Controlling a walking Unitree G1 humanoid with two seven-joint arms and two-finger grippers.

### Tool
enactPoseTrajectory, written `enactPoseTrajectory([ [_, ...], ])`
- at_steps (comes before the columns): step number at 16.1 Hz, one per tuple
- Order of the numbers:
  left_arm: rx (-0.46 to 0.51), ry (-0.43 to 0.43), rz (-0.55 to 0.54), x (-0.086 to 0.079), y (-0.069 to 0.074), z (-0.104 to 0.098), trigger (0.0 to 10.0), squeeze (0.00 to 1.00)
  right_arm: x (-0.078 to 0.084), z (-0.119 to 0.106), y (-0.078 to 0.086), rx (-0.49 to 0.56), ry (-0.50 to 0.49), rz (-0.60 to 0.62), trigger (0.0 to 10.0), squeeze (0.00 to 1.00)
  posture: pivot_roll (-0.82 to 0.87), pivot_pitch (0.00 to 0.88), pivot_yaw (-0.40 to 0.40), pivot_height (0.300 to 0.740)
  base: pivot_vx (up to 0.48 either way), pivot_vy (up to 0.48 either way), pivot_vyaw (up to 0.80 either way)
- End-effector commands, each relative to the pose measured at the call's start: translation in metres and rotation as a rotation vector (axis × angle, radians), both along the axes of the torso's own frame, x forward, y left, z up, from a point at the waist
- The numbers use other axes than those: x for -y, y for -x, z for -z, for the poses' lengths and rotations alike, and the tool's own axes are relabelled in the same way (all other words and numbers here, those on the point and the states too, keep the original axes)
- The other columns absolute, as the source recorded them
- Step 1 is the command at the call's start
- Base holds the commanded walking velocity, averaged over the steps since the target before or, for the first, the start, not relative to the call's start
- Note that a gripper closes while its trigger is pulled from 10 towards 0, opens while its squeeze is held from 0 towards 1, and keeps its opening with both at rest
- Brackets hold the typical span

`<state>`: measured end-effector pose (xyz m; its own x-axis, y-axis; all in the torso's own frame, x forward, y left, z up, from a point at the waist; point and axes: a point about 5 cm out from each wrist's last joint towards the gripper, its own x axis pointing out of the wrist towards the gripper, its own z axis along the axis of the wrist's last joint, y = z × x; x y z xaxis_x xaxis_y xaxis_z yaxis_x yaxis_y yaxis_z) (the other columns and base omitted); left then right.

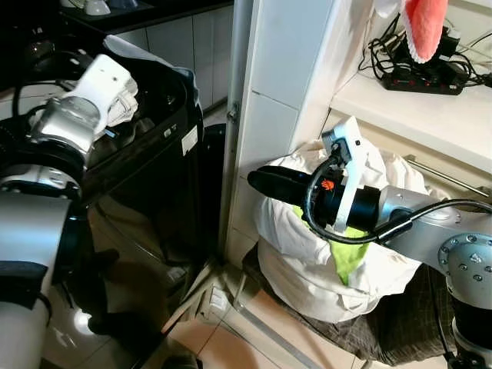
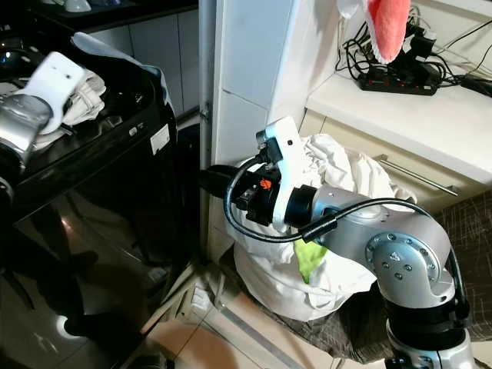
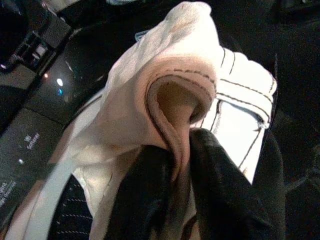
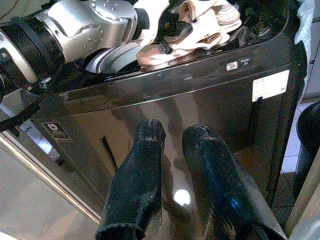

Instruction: Clothes washing

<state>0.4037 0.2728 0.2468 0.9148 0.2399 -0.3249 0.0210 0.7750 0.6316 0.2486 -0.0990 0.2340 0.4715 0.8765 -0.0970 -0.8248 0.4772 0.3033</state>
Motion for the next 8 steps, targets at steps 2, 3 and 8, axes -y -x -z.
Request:
enactPoseTrajectory([
  [2,0.0,0.147,-0.028,-0.007,0.005,0.003,10.0,1.0,0.001,0.0,-0.006,0.017,0.023,0.021,10.0,0.0,0.05,0.0,-0.081,0.74,0.0,0.0,0.0],
  [3,0.009,0.171,-0.031,-0.01,0.006,0.003,10.0,1.0,0.001,0.0,-0.008,0.015,0.022,0.039,10.0,0.0,0.05,0.0,-0.082,0.74,0.0,0.0,0.0],
  [8,-0.012,0.203,-0.02,-0.017,0.021,0.004,10.0,1.0,0.009,0.002,-0.015,0.009,0.031,0.109,10.0,0.0,0.04,0.0,-0.077,0.74,0.0,0.0,0.0],
])
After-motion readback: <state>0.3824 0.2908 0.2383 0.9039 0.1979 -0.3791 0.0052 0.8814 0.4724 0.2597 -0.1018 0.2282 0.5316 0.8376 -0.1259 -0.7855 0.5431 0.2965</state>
